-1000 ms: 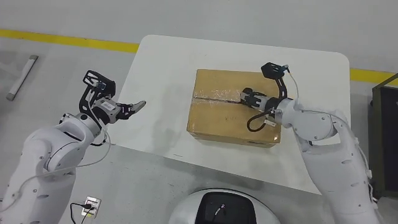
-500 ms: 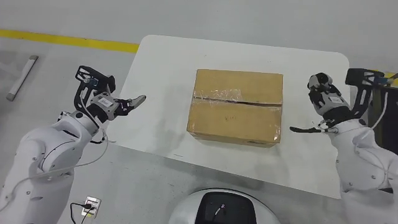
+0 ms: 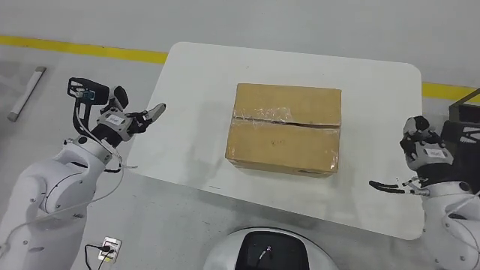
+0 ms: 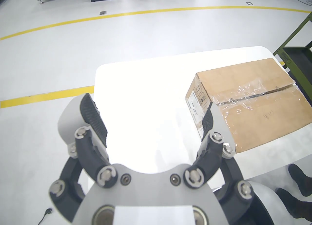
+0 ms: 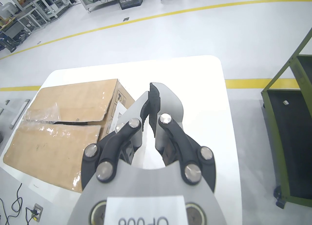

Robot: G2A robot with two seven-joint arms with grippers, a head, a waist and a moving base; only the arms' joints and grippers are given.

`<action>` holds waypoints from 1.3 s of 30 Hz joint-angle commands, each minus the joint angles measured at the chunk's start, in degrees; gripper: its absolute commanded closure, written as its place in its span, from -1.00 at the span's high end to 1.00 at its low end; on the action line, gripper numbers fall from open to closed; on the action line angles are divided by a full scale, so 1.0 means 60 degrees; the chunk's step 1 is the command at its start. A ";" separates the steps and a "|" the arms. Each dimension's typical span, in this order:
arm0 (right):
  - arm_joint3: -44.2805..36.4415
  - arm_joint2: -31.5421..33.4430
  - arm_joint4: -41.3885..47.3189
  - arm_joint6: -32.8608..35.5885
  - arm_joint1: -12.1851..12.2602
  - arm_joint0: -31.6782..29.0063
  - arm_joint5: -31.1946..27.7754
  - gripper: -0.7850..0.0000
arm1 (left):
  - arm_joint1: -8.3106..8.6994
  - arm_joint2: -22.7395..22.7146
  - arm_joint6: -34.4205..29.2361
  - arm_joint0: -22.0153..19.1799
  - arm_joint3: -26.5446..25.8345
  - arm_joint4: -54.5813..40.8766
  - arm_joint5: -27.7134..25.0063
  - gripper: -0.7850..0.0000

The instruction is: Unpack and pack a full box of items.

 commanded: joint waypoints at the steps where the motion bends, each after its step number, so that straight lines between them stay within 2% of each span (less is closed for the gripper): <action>1: 0.0224 0.0246 -0.0069 -0.0065 0.0003 -0.0113 -0.0215 -1.00 | 0.0000 0.0000 0.0001 0.0000 0.0000 0.0000 0.0000 1.00; 10: 0.0308 0.0252 0.0089 -0.0047 -0.0004 -0.0150 -0.0327 -1.00 | 0.0000 0.0000 0.0001 0.0000 0.0000 0.0000 0.0000 1.00; 11: 0.0418 0.0091 0.0118 -0.0027 -0.0002 -0.0217 -0.0618 -1.00 | 0.0000 0.0000 0.0001 0.0000 0.0000 0.0000 0.0000 1.00; 15: 0.0844 -0.0038 -0.0085 -0.1190 -0.0042 -0.0416 -0.1149 -1.00 | 0.0000 0.0000 0.0001 0.0000 0.0000 0.0000 0.0000 1.00; 20: 0.0740 0.0375 -0.0208 -0.2989 -0.0141 -0.1288 -0.1502 -1.00 | 0.0000 0.0000 0.0001 0.0000 0.0000 0.0000 0.0000 1.00; 25: 0.0555 0.0864 -0.0429 -0.3685 -0.0217 -0.2068 -0.1706 -0.97 | 0.0000 0.0000 0.0001 0.0000 0.0000 0.0000 0.0000 1.00; 26: 0.0555 0.0864 -0.0429 -0.3685 -0.0217 -0.2068 -0.1706 -0.06 | 0.0000 0.0000 0.0001 0.0000 0.0000 0.0000 0.0000 1.00; 27: 0.0561 0.0850 -0.0411 -0.3679 -0.0217 -0.2046 -0.1676 -0.99 | 0.0000 0.0000 0.0001 0.0000 0.0000 0.0000 0.0000 1.00; 28: 0.0552 0.0870 -0.0431 -0.3695 -0.0218 -0.2077 -0.1705 -0.97 | 0.0000 0.0000 0.0001 0.0000 0.0000 0.0000 0.0000 1.00; 30: 0.0551 0.0869 -0.0434 -0.3692 -0.0218 -0.2075 -0.1713 -0.74 | 0.0000 0.0000 0.0001 0.0000 0.0000 0.0000 0.0000 1.00; 32: 0.0554 0.0864 -0.0430 -0.3686 -0.0217 -0.2068 -0.1708 -0.37 | 0.0000 0.0000 0.0001 0.0000 0.0000 0.0000 0.0000 1.00; 34: 0.0555 0.0864 -0.0429 -0.3685 -0.0217 -0.2068 -0.1707 -0.17 | 0.0000 0.0000 0.0001 0.0000 0.0000 0.0000 0.0000 1.00; 36: 0.0555 0.0864 -0.0429 -0.3685 -0.0217 -0.2068 -0.1706 -0.07 | 0.0000 0.0000 0.0001 0.0000 0.0000 0.0000 0.0000 1.00; 39: 0.0555 0.0864 -0.0429 -0.3685 -0.0217 -0.2068 -0.1706 -0.07 | 0.0000 0.0000 0.0001 0.0000 0.0000 0.0000 0.0000 1.00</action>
